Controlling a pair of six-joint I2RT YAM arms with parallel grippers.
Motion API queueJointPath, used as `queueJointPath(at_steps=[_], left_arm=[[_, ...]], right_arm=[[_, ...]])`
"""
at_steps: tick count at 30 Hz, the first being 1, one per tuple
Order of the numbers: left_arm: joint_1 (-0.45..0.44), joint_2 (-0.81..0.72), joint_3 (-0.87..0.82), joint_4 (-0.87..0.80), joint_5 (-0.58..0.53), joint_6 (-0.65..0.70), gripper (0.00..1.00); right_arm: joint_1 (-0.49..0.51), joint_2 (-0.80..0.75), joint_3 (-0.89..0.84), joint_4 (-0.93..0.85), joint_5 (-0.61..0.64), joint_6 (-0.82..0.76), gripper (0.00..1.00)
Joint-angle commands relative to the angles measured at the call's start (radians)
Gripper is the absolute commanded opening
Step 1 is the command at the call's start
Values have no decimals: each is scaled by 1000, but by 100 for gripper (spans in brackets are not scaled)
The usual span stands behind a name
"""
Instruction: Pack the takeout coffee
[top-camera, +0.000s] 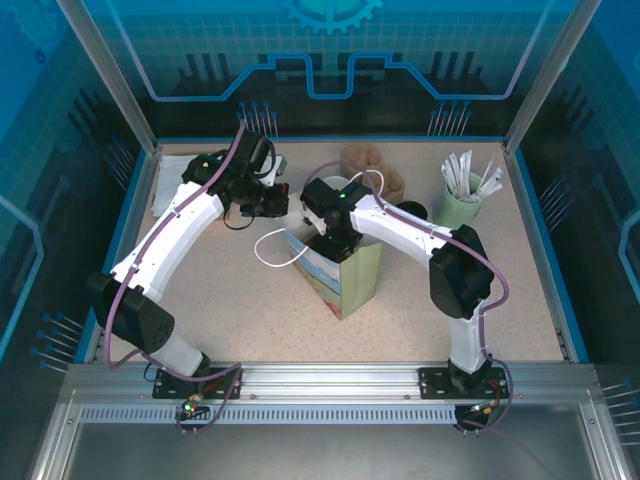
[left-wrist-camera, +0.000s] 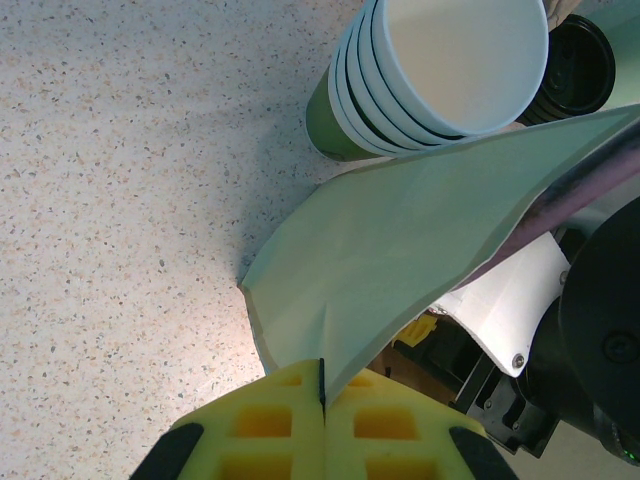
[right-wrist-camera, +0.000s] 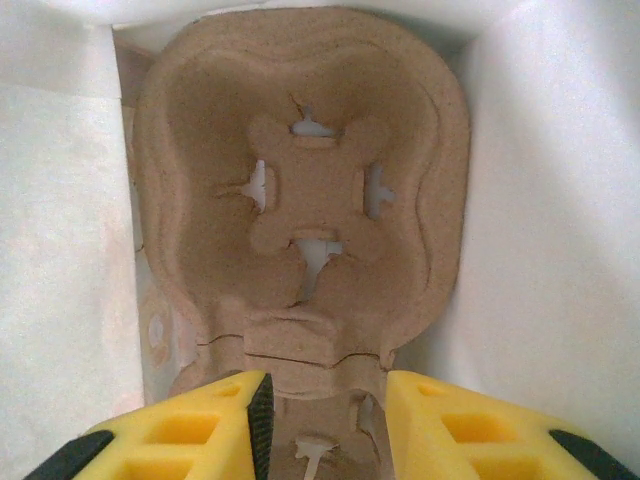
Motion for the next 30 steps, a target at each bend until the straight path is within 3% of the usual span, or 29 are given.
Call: queueJointPath(at_steps=[1,30], left_arm=[[-7,-3,10,-41,15,-6,2],[-9,-2,3,-35,15,-14,2]], right_arm=[[-15,16,2,5,-13,-12,37],[-29,37,-12,17,-30,-22,37]])
